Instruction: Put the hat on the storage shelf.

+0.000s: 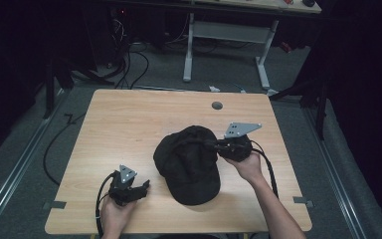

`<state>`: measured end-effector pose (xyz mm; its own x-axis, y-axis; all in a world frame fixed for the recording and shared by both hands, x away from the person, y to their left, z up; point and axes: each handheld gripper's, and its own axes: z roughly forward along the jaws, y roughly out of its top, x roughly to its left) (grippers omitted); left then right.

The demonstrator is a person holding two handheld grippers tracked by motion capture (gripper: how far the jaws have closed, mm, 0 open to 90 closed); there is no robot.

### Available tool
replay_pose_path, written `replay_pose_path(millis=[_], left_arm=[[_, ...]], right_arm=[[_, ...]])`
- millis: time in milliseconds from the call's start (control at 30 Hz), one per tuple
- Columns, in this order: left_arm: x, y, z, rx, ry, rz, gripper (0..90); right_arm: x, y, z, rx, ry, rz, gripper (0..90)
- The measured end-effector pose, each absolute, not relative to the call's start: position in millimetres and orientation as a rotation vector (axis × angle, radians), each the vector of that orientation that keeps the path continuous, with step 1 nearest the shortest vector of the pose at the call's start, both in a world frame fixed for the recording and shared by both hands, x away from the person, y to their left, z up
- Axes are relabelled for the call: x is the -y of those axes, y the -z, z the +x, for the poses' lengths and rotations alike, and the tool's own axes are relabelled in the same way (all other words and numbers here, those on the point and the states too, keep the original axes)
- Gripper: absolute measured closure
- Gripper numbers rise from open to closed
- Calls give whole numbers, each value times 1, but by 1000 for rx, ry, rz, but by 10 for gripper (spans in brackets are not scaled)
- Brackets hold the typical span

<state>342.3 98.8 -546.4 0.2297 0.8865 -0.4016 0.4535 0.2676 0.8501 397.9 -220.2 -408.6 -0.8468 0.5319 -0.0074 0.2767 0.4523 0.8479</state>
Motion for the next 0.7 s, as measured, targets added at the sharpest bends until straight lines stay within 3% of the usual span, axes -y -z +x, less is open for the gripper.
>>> replay_pose_path(millis=[200, 400, 700], left_arm=[[-100, 545, 343, -1384, -427, 1359, 269], [-99, 538, 344, -1388, -293, 1355, 250], [-81, 503, 334, -1254, -59, 1360, 223]], right_arm=[[230, 400, 393, -2392, -1357, 699, 875], [242, 392, 388, -2345, -1381, 703, 875], [250, 386, 383, -2302, -1423, 697, 875]])
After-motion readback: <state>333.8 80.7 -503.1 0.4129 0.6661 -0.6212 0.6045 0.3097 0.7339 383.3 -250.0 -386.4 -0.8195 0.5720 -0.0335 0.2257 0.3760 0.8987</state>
